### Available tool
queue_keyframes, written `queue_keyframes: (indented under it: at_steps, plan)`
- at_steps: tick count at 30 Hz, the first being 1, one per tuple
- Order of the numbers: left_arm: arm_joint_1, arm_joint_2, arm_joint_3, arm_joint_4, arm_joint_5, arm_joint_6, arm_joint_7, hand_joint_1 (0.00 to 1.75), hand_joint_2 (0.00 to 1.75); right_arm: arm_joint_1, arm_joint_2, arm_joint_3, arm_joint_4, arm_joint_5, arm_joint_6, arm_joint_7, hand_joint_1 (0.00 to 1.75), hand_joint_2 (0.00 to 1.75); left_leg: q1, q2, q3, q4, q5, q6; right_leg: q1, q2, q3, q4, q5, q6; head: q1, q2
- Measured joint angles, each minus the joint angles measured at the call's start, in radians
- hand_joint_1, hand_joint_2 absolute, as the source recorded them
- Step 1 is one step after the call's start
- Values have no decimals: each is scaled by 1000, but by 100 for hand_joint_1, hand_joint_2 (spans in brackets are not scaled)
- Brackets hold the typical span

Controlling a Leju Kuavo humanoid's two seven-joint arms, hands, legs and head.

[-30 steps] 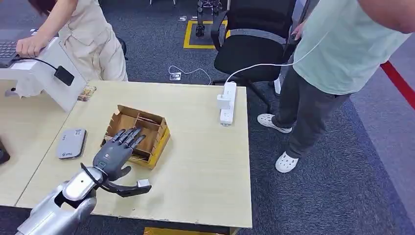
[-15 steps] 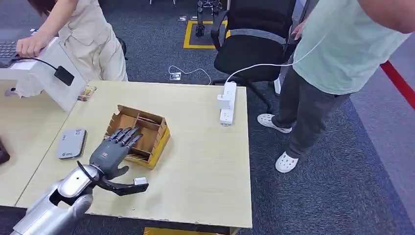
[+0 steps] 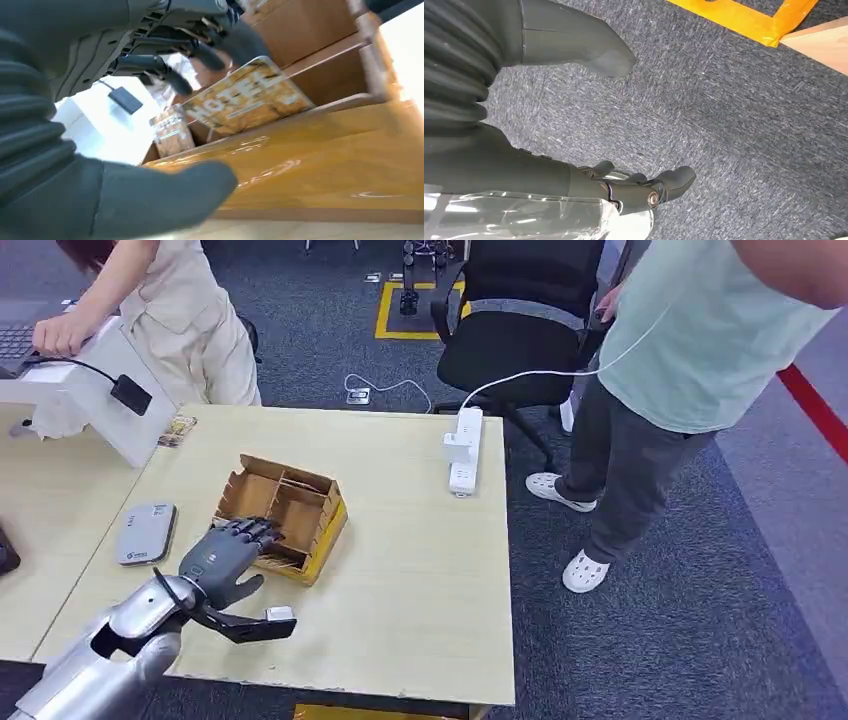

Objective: Pass the card to the sensor for recognition and then transmit it.

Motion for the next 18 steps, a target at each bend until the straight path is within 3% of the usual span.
queue_keyframes:
  at_steps: [1, 2, 6, 11, 18]
  plan:
    - [-1, 5, 0, 0, 8, -4, -7, 143, 175, 0, 0, 0, 0, 2, 0, 0, 0, 175, 0, 0, 0, 0, 0, 0, 0, 0, 0, 0, 0, 0, 0, 0]
    - [-2, 7, 0, 0, 15, -6, -12, 154, 175, 0, 0, 0, 0, 3, 0, 0, 0, 175, 0, 0, 0, 0, 0, 0, 0, 0, 0, 0, 0, 0, 0, 0]
    - [-8, 10, 0, 0, 22, -7, -13, 147, 175, 0, 0, -1, 0, 3, 0, 0, 0, 175, 0, 0, 0, 0, 0, 0, 0, 0, 0, 0, 0, 0, 0, 0]
    - [-8, 15, -1, -5, 31, -7, -13, 157, 175, -1, 0, -4, 0, 5, 1, 0, 0, 175, 0, 0, 0, 0, 0, 0, 0, 0, 0, 0, 0, 0, 0, 0]
    - [-8, 15, -1, -7, 37, -7, -13, 155, 175, -1, 0, -8, 0, 7, 1, 1, 0, 175, 0, 0, 0, 0, 0, 0, 0, 0, 0, 0, 0, 0, 0, 0]
